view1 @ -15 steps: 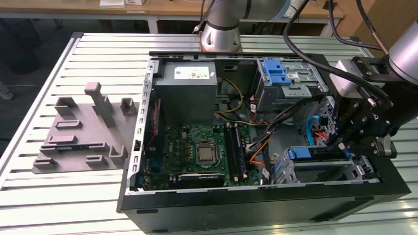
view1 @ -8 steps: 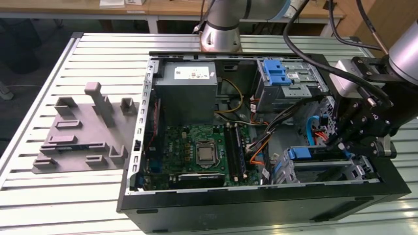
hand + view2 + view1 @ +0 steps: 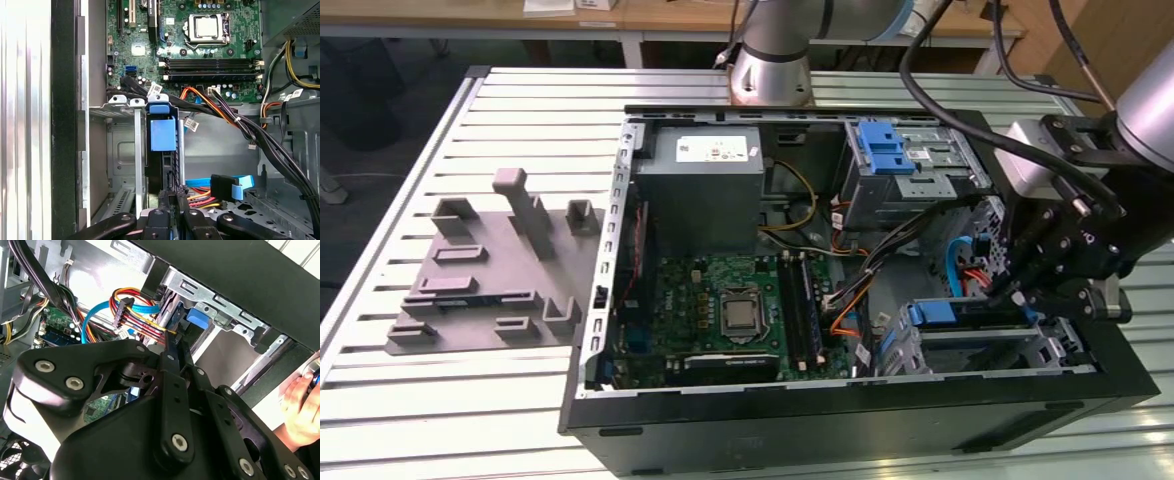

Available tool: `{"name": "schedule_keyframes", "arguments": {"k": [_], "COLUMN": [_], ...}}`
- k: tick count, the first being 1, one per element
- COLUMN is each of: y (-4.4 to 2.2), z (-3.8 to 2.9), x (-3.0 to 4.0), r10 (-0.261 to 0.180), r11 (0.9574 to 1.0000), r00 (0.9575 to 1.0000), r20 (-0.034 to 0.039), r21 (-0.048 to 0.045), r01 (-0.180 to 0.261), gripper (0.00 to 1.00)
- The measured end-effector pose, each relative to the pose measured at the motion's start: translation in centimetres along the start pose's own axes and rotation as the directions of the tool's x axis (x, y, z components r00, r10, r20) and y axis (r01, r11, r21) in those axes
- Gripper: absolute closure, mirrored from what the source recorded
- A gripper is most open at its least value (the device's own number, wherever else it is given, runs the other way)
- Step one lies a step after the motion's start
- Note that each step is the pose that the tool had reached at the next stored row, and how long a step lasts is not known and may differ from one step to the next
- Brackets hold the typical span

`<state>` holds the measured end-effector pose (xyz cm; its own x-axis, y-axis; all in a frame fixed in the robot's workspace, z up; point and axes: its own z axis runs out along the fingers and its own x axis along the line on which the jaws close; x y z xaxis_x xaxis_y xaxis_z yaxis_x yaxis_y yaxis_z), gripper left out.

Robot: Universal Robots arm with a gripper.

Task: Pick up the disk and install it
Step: 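Insert the first disk wire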

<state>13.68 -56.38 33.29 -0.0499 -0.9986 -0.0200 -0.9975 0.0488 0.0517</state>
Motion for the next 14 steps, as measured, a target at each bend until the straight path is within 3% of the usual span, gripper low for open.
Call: {"name": "schedule_keyframes", "arguments": {"k": [14], "y": [0.0], "z": [0.02], "x": [-0.11], "r10": [0.002], "r11": [1.0], "r00": [1.0], "r20": [0.0028], "r21": [-0.0008], "r01": [-0.002], "gripper": [0.83]}}
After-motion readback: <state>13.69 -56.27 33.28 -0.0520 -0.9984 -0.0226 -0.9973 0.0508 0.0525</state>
